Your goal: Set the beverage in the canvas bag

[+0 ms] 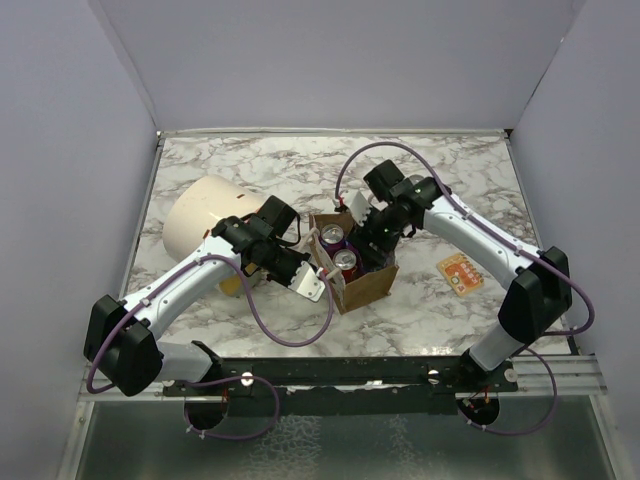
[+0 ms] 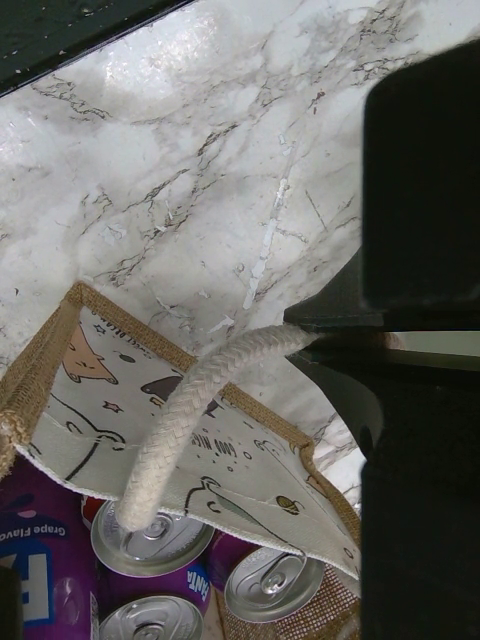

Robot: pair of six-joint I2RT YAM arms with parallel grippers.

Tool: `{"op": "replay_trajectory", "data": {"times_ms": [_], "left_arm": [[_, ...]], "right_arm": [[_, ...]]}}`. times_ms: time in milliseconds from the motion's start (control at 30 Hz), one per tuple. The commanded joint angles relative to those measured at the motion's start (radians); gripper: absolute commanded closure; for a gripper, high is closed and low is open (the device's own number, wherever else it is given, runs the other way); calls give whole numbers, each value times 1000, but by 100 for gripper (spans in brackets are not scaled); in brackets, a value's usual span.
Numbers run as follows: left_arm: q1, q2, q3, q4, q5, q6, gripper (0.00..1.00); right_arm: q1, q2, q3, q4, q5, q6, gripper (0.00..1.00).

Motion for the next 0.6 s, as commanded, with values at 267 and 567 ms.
{"op": "replay_trajectory", "data": {"times_ms": [267, 567], "left_arm": [[-2, 2, -2, -16, 16, 18, 100], [-2, -1, -2, -18, 18, 18, 100]], "right_arm": [[7, -56, -105, 112, 1, -19, 95], [7, -70, -170, 165, -11, -40, 89]]}}
